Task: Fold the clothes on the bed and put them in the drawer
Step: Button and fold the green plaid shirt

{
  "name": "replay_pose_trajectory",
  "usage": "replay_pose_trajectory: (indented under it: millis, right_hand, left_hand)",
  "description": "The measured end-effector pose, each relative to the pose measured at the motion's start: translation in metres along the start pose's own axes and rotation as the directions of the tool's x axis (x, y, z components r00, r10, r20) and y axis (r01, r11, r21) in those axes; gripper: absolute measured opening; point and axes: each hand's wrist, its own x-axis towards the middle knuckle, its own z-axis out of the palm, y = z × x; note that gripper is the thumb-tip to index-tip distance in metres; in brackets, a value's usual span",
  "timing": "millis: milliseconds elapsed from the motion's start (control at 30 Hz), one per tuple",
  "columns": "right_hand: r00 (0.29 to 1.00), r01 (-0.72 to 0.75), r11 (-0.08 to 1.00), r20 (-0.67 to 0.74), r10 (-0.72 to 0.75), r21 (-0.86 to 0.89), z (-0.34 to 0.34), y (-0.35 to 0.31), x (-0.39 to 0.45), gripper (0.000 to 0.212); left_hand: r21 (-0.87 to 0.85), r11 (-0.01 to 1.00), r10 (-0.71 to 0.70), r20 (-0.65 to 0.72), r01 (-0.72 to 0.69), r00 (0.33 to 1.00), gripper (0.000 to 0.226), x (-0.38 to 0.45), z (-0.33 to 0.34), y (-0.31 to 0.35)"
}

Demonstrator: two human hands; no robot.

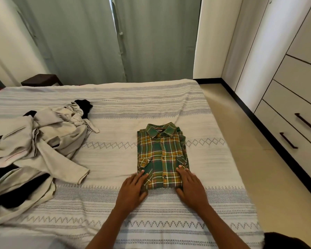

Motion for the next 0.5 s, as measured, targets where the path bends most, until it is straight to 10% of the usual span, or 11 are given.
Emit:
replay_pose_trajectory:
  millis: [100,233,500]
  right_hand:
    - [0.997,-0.07,0.998,-0.035,0.07,0.005,-0.013,-0.014,0.007,0.056]
    - [0.979,-0.13,0.985,-0.144,0.146,0.115,-0.058,-0.029,0.019,0.035]
    - [0.937,0.124,0.841,-0.34,0.075,0.527,-0.186,-0.079,0.036,0.026]
  left_hand:
    - [-0.004,0.999,-0.034,-0.145,0.034,0.989,0.036,0.005,-0.016,0.015]
    - [-0.452,0.875,-0.267,-0.154,0.173,0.951,0.019,0.019,-0.055,0.027]
    - [-0.763,0.646,-0.507,-0.397,0.032,0.765,0.015,0.037,-0.176,0.057]
